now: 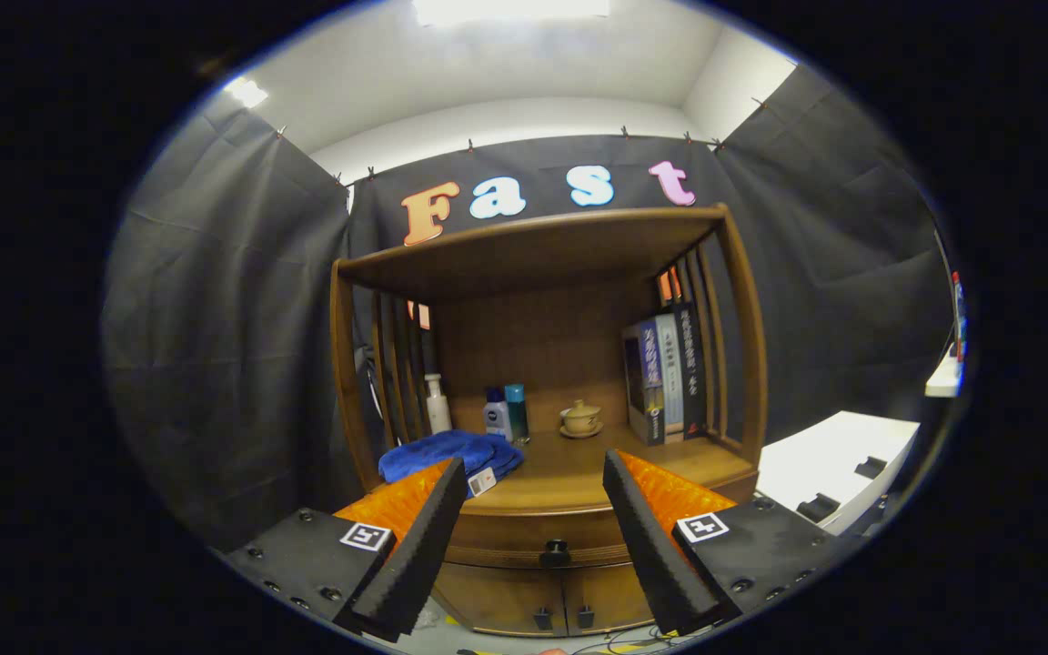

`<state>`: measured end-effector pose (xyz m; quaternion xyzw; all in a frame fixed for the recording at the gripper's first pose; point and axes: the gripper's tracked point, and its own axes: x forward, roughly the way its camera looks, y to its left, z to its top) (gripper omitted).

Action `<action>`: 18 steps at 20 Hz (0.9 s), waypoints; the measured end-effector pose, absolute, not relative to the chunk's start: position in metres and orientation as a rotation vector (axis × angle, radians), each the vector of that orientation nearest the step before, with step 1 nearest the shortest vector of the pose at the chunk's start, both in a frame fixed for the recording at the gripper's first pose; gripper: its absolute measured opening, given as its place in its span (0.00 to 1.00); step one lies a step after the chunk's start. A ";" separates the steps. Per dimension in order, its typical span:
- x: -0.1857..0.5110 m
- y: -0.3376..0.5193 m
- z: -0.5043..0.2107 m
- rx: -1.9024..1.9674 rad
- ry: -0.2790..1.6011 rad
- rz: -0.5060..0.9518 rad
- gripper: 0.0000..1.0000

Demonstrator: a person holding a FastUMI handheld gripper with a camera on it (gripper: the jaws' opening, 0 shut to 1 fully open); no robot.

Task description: Pull open the drawer, take out the items inside it, and place them on the countertop above the cabinet.

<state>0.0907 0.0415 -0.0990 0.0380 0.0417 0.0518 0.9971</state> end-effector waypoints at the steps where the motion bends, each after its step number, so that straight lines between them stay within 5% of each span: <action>1: 0.106 0.044 -0.118 0.084 0.088 0.106 0.98; 8: 0.173 0.020 -0.270 0.016 0.202 0.032 0.99; 14: 0.190 0.014 -0.317 -0.002 0.273 0.023 0.99; 18: 0.200 0.016 -0.330 -0.003 0.305 0.033 0.82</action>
